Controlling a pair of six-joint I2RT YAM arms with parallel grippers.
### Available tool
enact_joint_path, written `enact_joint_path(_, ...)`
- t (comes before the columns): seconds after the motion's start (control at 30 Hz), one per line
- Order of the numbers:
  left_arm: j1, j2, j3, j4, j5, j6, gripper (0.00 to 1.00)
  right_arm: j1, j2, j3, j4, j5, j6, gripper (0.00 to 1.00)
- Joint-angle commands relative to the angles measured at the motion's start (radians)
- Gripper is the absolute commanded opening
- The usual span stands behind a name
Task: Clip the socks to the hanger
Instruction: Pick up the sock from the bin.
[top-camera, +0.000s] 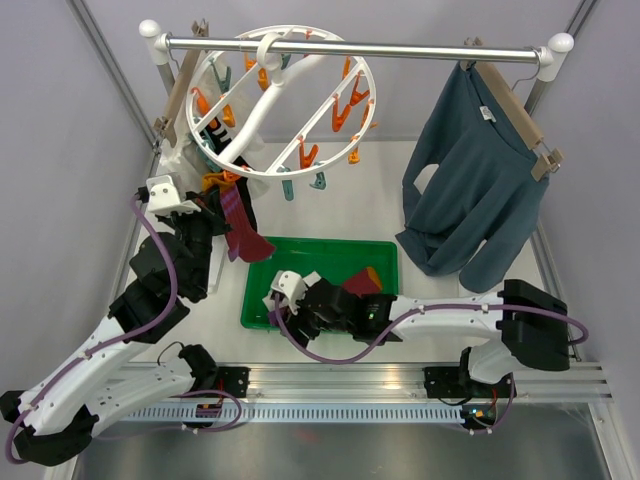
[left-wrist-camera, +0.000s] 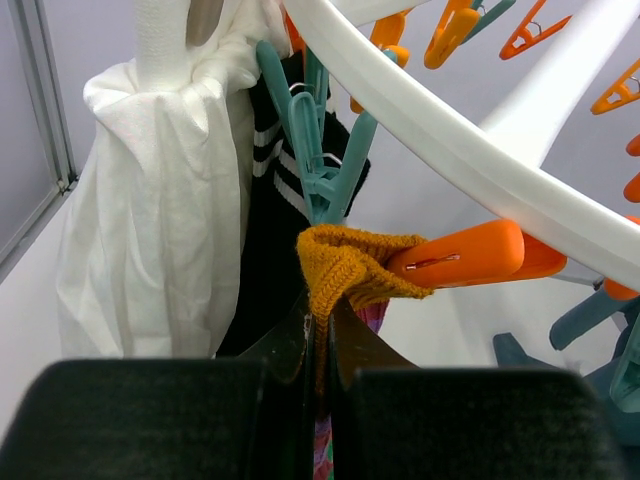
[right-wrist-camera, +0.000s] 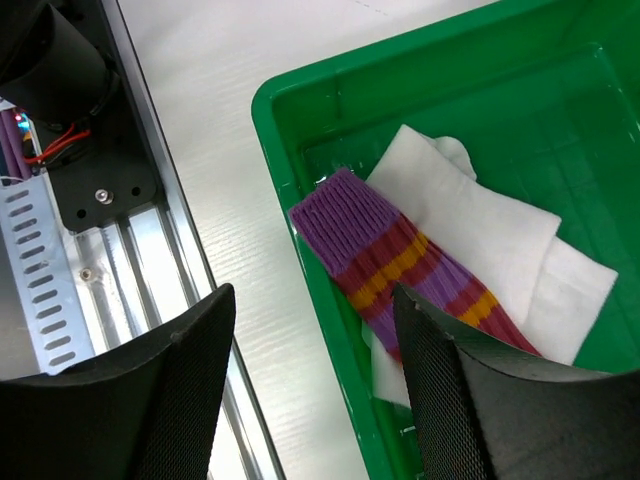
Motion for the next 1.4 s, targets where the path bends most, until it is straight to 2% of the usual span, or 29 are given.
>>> enact_joint_path(0.0,0.0,0.0,0.032,0.009,0.012,-0.019,0.02,0.004,0.064,0.023,0.096,-0.036,-0.036,0.71)
enact_joint_path(0.23,0.0,0.001,0.032,0.01,0.025,-0.017,0.02,0.004,0.165,0.069,0.128,-0.002,-0.05,0.71)
enact_joint_path(0.57,0.0,-0.006,0.034,0.007,0.025,-0.005,0.02,0.006,0.219,0.127,0.133,0.015,-0.062,0.69)
enact_joint_path(0.77,0.0,-0.009,0.038,0.007,0.032,0.003,0.02,0.006,0.262,0.175,0.105,-0.003,-0.058,0.56)
enact_joint_path(1.03,0.0,-0.009,0.043,0.007,0.038,0.009,0.03,0.006,0.266,0.187,0.082,-0.002,-0.064,0.52)
enact_joint_path(1.13,0.0,-0.009,0.045,0.01,0.039,0.01,0.03,0.006,0.265,0.189,0.073,0.004,-0.065,0.45)
enact_joint_path(1.17,0.0,-0.008,0.045,0.009,0.041,0.01,0.03,0.004,0.265,0.192,0.068,0.004,-0.065,0.4)
enact_joint_path(1.33,0.0,-0.011,0.045,0.009,0.039,0.013,0.03,0.004,0.269,0.195,0.056,-0.005,-0.061,0.26)
enact_joint_path(1.37,0.0,-0.011,0.046,0.01,0.041,0.013,0.03,0.006,0.269,0.193,0.053,-0.003,-0.061,0.21)
